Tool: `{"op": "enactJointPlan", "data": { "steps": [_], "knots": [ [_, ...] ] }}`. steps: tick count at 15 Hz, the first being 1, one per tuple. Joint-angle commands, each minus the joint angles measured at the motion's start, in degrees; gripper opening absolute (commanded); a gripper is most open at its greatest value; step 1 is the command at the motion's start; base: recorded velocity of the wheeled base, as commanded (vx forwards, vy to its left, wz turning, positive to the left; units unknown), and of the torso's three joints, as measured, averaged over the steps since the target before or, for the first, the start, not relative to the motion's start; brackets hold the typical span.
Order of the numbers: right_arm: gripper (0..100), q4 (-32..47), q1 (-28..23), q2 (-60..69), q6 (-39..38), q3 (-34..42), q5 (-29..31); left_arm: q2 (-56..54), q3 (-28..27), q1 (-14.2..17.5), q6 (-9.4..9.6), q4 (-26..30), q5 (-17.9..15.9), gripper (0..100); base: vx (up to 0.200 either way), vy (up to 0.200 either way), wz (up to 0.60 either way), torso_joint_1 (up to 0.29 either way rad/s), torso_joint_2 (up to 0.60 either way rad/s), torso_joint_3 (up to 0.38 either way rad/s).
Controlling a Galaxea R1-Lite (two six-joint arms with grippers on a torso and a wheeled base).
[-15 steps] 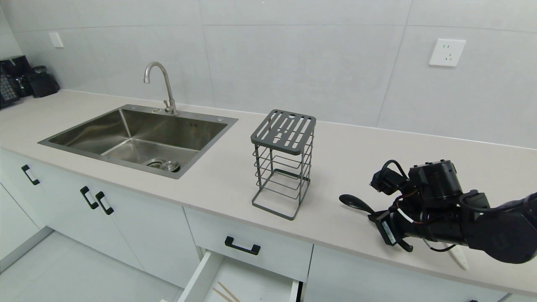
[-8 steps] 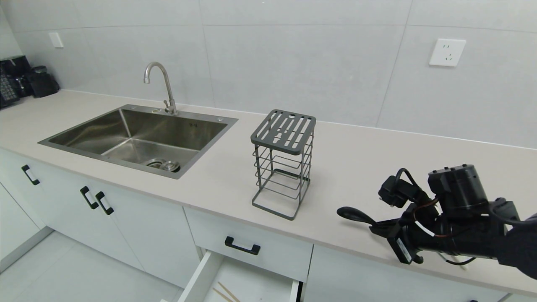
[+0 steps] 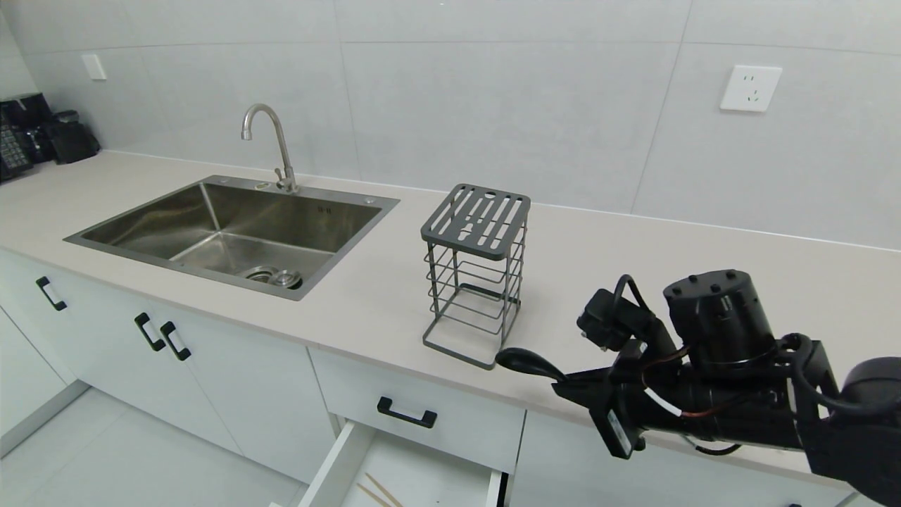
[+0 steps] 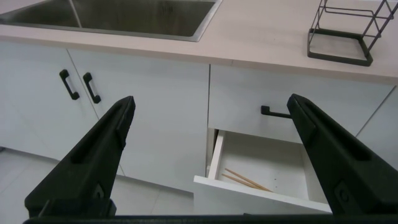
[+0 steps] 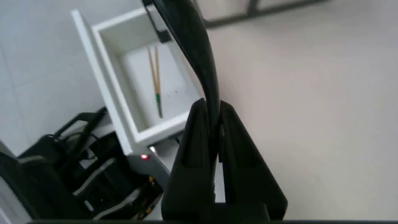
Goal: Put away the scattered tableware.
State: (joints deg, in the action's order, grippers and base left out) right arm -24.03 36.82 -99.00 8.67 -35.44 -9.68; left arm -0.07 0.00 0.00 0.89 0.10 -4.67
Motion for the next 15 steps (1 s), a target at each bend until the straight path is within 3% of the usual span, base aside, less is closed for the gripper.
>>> {"op": "enactJointPlan", "data": {
  "steps": [1, 5, 8, 15],
  "knots": [
    [0, -0.3, 2.7, -1.0, -0.4, 0.8, 0.0, 0.1, 0.0, 0.0, -0.01, 0.0, 0.0, 100, 0.000, 0.000, 0.00, 0.000, 0.00, 0.000],
    [0, -2.9, 5.9, -2.0, -1.2, -0.2, -0.3, 0.1, 0.0, 0.0, -0.01, 0.0, 0.0, 100, 0.000, 0.000, 0.00, 0.000, 0.00, 0.000],
    [0, -4.0, 11.5, -7.1, -6.2, -5.3, 0.0, 0.1, 0.0, 0.0, -0.01, 0.0, 0.0, 100, 0.000, 0.000, 0.00, 0.000, 0.00, 0.000],
    [0, -3.6, 14.9, -12.2, -9.0, -11.7, 1.7, 0.1, 0.0, 0.0, -0.01, 0.0, 0.0, 100, 0.000, 0.000, 0.00, 0.000, 0.00, 0.000]
  ]
}}
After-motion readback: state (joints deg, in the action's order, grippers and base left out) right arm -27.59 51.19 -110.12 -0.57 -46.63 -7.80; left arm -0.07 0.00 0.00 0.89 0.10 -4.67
